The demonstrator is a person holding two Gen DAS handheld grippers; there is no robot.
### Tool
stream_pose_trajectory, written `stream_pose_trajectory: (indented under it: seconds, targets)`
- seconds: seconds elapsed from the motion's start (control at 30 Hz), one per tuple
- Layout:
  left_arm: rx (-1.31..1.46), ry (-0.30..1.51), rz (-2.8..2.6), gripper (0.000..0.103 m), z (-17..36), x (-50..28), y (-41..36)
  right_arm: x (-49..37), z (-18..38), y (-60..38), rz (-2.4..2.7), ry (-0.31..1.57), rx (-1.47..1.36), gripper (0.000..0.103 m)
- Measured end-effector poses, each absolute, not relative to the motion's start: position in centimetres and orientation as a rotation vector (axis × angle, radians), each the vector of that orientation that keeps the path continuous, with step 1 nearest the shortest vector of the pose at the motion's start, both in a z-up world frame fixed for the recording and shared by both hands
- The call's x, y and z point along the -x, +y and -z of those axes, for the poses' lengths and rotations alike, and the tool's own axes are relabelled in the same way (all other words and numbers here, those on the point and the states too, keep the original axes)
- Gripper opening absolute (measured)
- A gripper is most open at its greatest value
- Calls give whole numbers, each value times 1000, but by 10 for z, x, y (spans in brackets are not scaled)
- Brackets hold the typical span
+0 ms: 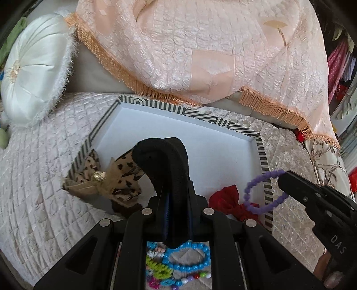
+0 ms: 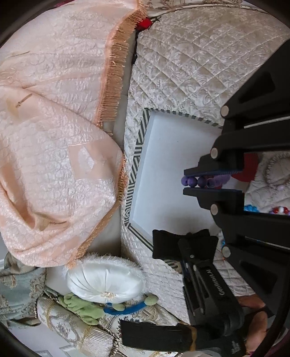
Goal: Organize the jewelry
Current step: 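Carry the black clip with the left tool while the right tool drops the purple bracelet in the tray, then lower the black clip into the tray and open the left tool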
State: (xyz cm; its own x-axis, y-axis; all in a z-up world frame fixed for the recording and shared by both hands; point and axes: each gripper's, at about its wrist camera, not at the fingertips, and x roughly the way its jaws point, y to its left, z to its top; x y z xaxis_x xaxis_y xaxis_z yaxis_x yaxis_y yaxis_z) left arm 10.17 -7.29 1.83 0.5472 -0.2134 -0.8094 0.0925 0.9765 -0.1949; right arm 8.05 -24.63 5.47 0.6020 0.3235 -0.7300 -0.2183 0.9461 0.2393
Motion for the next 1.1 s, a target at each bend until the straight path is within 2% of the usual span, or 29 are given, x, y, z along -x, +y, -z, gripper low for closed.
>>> stream_pose_trajectory:
  seconds: [0.63, 0.7, 0.77, 0.87, 1.0, 1.1]
  targets:
    - [140, 1069, 161, 0, 38, -136, -76, -142, 24, -270, -154, 1009, -60, 9]
    - [145, 1062, 158, 7, 37, -136, -76, -143, 28, -268, -147, 1014, -39, 9]
    - [161, 1059, 159, 19, 36, -136, -74, -144, 31, -267, -131, 1018, -27, 10]
    - [164, 1056, 154, 28, 34, -135, -74, -145, 32, -269, -125, 1021, -46, 20]
    - [145, 1042, 155, 29, 27, -128, -76, -138, 25, -270, -136, 1006, -68, 33]
    - [127, 1027, 152, 29, 20, -120, -78, -127, 13, -271, -142, 976, -86, 38]
